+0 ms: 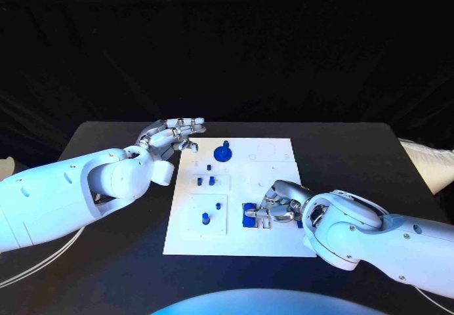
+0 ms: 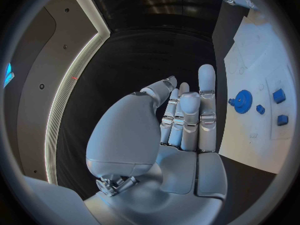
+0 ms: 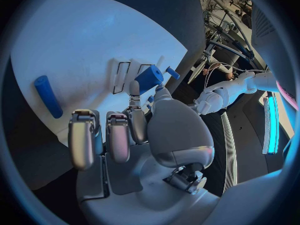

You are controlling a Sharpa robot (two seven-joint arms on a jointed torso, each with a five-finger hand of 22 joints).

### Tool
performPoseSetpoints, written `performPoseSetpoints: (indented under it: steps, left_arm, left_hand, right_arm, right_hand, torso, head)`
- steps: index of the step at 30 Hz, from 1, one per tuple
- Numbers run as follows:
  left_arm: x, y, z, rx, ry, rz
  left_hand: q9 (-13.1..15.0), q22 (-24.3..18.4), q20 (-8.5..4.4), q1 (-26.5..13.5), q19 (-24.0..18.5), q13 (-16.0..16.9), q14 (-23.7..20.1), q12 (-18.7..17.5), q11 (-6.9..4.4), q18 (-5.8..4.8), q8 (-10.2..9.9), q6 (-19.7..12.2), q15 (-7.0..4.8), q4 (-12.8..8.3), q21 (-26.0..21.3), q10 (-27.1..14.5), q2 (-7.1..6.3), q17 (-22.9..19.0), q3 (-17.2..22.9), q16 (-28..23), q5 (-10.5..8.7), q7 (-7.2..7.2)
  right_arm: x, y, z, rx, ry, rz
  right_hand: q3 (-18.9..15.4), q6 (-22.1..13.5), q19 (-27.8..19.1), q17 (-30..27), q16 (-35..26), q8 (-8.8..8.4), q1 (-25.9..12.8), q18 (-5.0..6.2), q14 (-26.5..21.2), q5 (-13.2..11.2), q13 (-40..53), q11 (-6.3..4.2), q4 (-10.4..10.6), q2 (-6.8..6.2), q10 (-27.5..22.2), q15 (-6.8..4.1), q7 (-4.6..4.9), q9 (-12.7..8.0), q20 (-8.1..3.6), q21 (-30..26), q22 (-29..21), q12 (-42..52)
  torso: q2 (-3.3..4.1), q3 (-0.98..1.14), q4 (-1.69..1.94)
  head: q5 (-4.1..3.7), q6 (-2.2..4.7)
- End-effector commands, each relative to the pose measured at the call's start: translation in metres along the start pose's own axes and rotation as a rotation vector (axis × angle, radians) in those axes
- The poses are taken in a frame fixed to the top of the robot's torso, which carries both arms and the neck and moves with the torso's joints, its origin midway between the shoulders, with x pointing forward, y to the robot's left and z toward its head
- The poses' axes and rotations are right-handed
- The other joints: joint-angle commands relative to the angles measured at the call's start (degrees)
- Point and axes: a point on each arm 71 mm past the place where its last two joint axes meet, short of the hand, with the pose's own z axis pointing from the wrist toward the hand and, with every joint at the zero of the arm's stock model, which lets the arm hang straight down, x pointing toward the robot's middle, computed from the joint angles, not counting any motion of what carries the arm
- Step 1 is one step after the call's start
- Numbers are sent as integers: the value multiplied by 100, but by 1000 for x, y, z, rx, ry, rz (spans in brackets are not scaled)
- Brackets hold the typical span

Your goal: Assemble the parts on the task board

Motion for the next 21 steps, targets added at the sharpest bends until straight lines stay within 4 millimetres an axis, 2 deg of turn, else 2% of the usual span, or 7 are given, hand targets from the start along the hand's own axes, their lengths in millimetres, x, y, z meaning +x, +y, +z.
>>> performPoseSetpoints:
  steps: [1, 3, 6, 11, 14, 16, 21]
  left_arm:
    - [3, -1, 0, 6, 25, -3]
    - [3, -1, 0, 6, 25, -3]
    - [3, -1, 0, 5, 25, -3]
    - [3, -1, 0, 5, 26, -3]
    - [3, -1, 0, 5, 26, -3]
    - [3, -1, 0, 5, 26, -3]
    - [3, -1, 0, 4, 26, -4]
  left_hand:
    - [3, 5, 44, -28, -14, -8, -23, 34, 8, 108, 24, -48, 26, -34, -9, -39, 27, -8, -3, 28, -6, 3]
    - [3, 5, 44, -28, -14, -8, -23, 34, 8, 108, 24, -48, 26, -34, -9, -39, 27, -8, -3, 28, -6, 3]
    - [3, 5, 44, -28, -14, -8, -23, 34, 8, 108, 24, -48, 26, -34, -9, -39, 27, -8, -3, 28, -6, 3]
    - [3, 5, 44, -28, -14, -8, -23, 34, 8, 108, 24, -48, 26, -34, -9, -39, 27, -8, -3, 28, -6, 3]
    - [3, 5, 44, -28, -14, -8, -23, 34, 8, 108, 24, -48, 26, -34, -9, -39, 27, -8, -3, 28, -6, 3]
    - [3, 6, 45, -33, -16, -9, -25, 41, 11, 108, 27, -54, 27, -35, -9, -47, 26, -13, -5, 28, -7, 5]
    - [3, 6, 45, -33, -16, -9, -25, 41, 11, 108, 27, -54, 27, -35, -9, -47, 26, -13, -5, 28, -7, 5]
  right_arm:
    - [0, 0, 1, -5, -5, -33]
    - [-1, 0, 1, -4, -11, -37]
    - [-1, -1, 1, -5, -19, -40]
    - [-2, 1, 0, -16, -33, -38]
    - [-2, 4, -2, -30, -38, -36]
    - [-2, 6, -3, -40, -40, -40]
    - [-2, 7, -3, -48, -42, -62]
  right_hand:
    - [-121, -36, 283, 1152, 20, -9, -136, -111, 523, -334, 673, -79, 3, 11, 284, 30, 2, 46, -21, 10, 716, -47]
    - [-198, -40, 283, 1151, 19, -5, -224, -111, 523, -533, 658, -80, 8, 21, 279, 29, 0, 81, -22, 8, 715, -82]
    - [-272, -47, 282, 1149, 17, 0, -312, -110, 522, -703, 643, -81, 12, 20, 274, 29, -1, 125, -22, 5, 714, -120]
    - [-278, -51, 282, 1152, 19, 2, -270, -110, 523, -712, 643, -82, -7, 12, 275, 29, -1, 145, -22, 5, 716, -125]
    - [-233, -59, 286, 1163, 23, 9, 70, -112, 525, -611, 658, -84, -141, -13, 284, 25, -6, 198, -26, 10, 725, -114]
    - [-158, -61, 288, 1167, 25, 18, 432, -113, 526, -541, 665, -90, -343, -32, 288, 20, -9, 236, -30, 12, 730, -113]
    - [-43, -63, 289, 1164, 22, 30, 882, -114, 525, -632, 673, -91, -639, -41, 293, 19, -7, 296, -33, 12, 735, -115]
  torso:
    - [-1, -2, 1]
    - [-2, -1, 0]
    - [-1, -2, -1]
    - [0, 5, -3]
    - [2, 9, -3]
    - [3, 12, -5]
    - [-2, 1, -6]
  head:
    - [4, 2]
    - [3, 4]
    - [4, 4]
    - [1, 3]
    - [-2, 8]
    - [0, 4]
    - [-1, -15]
